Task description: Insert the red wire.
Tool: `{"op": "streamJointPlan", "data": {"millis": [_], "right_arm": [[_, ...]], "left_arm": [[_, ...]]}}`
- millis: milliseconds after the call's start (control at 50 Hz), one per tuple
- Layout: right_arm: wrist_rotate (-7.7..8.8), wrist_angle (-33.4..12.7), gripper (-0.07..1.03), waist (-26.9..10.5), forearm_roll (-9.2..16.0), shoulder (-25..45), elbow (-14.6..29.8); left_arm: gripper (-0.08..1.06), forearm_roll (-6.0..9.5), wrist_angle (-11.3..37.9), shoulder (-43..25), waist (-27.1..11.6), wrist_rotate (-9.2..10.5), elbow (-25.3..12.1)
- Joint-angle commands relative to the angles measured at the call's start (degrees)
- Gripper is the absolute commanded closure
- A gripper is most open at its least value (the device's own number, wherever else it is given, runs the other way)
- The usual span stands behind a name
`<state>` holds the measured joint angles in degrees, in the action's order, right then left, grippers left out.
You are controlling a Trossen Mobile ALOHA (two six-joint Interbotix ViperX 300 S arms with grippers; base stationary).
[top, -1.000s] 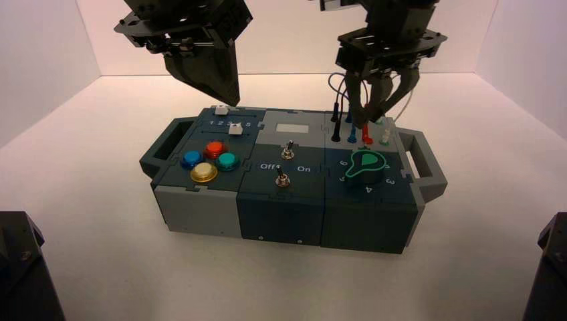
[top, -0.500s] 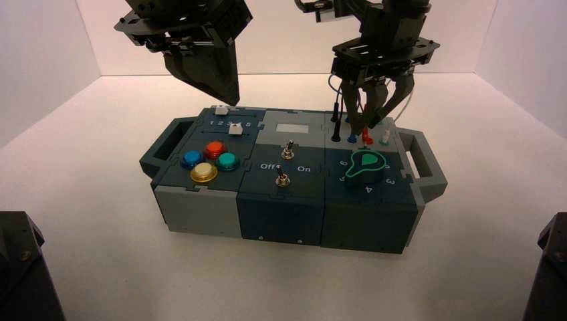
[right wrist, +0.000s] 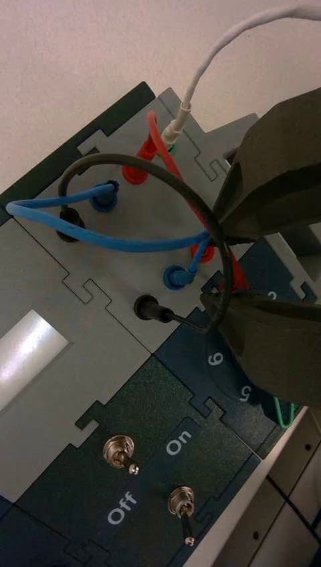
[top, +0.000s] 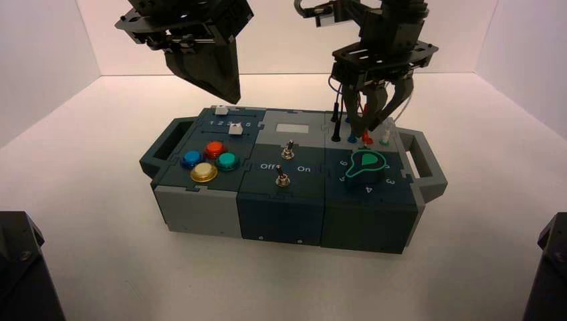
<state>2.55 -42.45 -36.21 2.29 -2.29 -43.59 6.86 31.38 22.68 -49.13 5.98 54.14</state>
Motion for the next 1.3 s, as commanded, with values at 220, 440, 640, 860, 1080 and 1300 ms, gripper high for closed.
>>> {"op": "streamJointPlan", "data": {"millis": [220,440,640,860,1080,1300], "right_arm": [[0.35,0.26,0.72,0.09,-0.09,-0.44,2.29],[0.35,0.26,0.9,0.44,-0.18,-0.26,2.02],[-0.09,-0.88,0.99,1.23,-0.18,-0.35,2.2],[-1.05,-3.43,0.99,1.93,-2.55,-2.29,2.64],[-1.41,-3.69,0.99,2.11,-3.16,-4.31,3.87],[-2.72,-1.58,0.99,2.11,-3.16,-6.86,3.52]], "left_arm": [[1.01,-0.18,0.35,0.62,-0.18,-0.09,-1.67],[1.01,-0.18,0.53,0.79,-0.18,-0.09,-1.49],[1.01,-0.18,0.44,0.79,-0.18,-0.09,-1.58],[1.01,-0.26,0.53,0.88,-0.18,-0.09,-1.76],[1.01,-0.35,0.53,0.88,-0.18,-0.09,-1.93],[1.01,-0.62,0.53,0.88,-0.18,-0.09,-2.55]]}}
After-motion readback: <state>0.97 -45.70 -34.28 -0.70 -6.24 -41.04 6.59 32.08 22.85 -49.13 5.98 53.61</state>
